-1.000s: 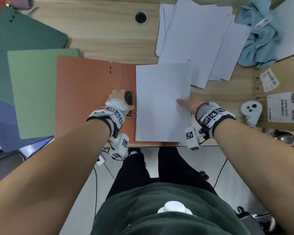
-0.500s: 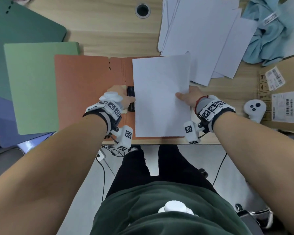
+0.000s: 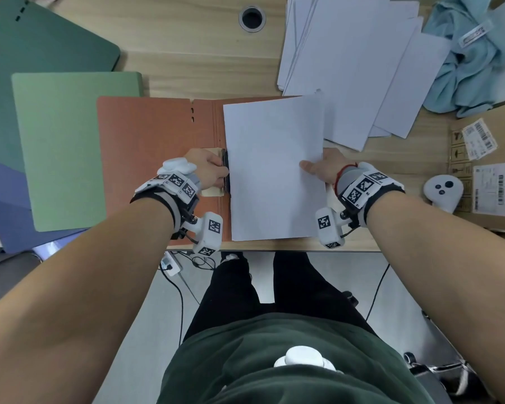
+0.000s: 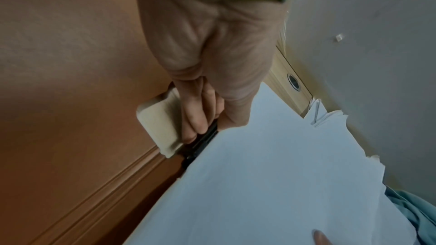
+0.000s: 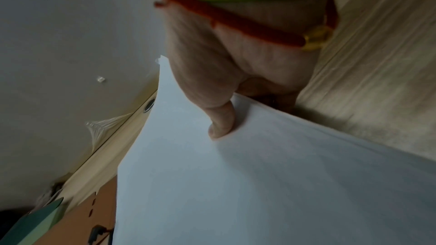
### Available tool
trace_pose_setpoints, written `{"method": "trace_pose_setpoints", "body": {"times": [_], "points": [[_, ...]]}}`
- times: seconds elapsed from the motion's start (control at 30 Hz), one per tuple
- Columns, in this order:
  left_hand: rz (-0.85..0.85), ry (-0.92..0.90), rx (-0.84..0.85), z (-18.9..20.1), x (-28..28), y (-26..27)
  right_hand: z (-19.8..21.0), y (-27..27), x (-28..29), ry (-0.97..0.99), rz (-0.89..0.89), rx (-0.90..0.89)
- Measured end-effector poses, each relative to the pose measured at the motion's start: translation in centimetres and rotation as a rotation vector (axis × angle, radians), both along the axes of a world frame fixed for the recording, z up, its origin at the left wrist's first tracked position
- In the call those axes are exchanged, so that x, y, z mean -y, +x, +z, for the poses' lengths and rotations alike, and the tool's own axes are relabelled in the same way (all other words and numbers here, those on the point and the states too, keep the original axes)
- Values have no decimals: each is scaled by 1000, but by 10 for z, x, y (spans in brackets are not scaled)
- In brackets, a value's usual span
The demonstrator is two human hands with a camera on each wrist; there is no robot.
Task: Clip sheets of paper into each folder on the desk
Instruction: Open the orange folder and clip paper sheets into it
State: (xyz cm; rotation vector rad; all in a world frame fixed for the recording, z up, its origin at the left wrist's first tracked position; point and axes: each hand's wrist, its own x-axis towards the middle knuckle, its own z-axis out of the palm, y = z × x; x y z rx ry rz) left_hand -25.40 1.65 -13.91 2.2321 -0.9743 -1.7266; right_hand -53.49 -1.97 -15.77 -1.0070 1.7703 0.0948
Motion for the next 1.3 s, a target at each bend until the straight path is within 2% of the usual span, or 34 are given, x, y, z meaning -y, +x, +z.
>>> {"method": "trace_pose_setpoints", "body": {"times": [0.13, 0.37, 0.57, 0.9, 1.17, 1.3], "points": [[94, 77, -64, -1, 5, 3, -3, 4, 3, 3, 41, -54], [92, 102, -27, -2, 5, 2, -7, 8, 7, 27, 105, -108], [-10, 112, 67, -10, 7, 3, -9, 8, 11, 48, 143, -143], [-252, 83, 372, 5, 15, -16, -15, 7, 13, 66, 167, -169], [-317, 42, 410, -4, 17, -18, -15, 3, 13, 36, 201, -170], [-363, 126, 361, -4, 25, -17, -1, -7, 12, 30, 361, -323]]}}
